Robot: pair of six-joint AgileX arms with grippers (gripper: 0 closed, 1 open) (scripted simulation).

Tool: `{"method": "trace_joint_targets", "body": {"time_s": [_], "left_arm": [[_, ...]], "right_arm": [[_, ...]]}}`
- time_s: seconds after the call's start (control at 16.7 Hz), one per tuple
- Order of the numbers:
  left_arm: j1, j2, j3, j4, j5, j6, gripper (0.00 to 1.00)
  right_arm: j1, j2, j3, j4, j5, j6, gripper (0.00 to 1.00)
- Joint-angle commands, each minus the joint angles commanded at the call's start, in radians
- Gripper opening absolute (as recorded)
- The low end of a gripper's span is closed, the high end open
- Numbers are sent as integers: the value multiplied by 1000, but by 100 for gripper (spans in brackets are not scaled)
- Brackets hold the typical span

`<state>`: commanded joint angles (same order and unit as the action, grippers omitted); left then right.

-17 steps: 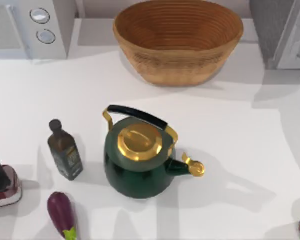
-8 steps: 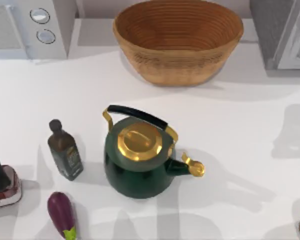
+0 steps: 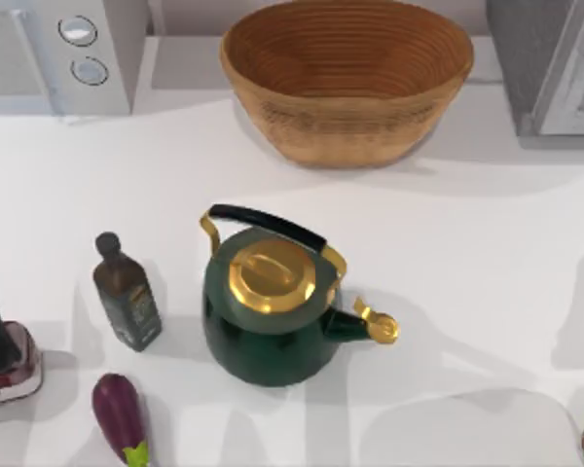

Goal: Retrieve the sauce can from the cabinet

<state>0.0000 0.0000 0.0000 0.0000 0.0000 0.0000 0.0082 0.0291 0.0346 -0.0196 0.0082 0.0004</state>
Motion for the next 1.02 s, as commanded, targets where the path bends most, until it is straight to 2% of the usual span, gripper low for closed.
{"method": "trace_joint_targets", "body": {"time_s": [0.6, 0.78, 1.02], "left_arm": [[0, 0, 0, 0, 0, 0, 100], [0, 0, 0, 0, 0, 0, 100], [0, 0, 0, 0, 0, 0, 100]], "right_arm": [[-12, 6, -33, 46, -22, 2, 0], [-34, 132, -19, 161, -84, 2, 0], [-73, 425, 20, 424, -232, 5, 0]]}}
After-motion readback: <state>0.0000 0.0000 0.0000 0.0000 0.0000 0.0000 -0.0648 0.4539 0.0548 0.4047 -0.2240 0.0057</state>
